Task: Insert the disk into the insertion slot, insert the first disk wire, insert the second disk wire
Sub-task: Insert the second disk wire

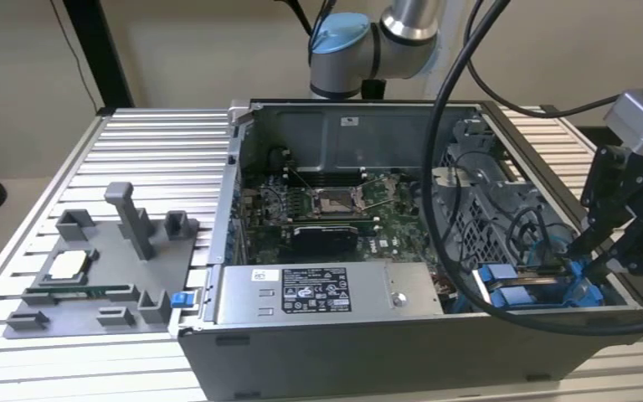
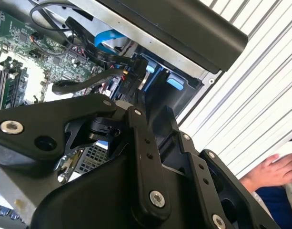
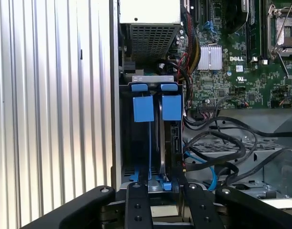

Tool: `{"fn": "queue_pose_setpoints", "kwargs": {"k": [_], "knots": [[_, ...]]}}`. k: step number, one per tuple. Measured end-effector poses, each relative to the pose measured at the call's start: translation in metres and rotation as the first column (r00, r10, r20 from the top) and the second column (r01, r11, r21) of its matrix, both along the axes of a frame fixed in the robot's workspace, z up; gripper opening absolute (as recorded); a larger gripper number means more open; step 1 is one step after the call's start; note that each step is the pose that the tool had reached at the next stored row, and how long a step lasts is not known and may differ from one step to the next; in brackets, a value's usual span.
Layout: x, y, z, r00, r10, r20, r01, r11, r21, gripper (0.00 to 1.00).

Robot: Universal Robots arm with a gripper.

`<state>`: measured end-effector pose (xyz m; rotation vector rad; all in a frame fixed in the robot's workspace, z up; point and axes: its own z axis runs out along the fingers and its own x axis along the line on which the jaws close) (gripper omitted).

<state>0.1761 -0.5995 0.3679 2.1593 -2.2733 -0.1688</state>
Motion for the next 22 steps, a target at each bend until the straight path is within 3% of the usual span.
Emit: {"fn": "queue_pose_setpoints", "kwargs": {"k": [3, 8, 13, 16, 22], "knots": [[0.000, 0.0000, -0.0009, 1.0000, 0.000, 0.0000, 0.000, 0.9999, 0.0102, 1.00], [0.002, -0.0001, -0.0017, 1.0000, 0.000, 0.0001, 0.000, 0.9993, 0.0382, 1.00], [0.011, -0.0004, -0.0036, 1.0000, 0.000, 0.0001, 0.000, 0.9978, 0.0668, 1.00], [0.016, -0.0006, -0.0050, 1.0000, 0.000, 0.0000, 0.000, 0.9961, 0.0878, 1.00], [0.018, -0.0009, -0.0093, 1.0000, -0.002, 0.0000, 0.002, 0.9901, 0.1405, 1.00]]}}
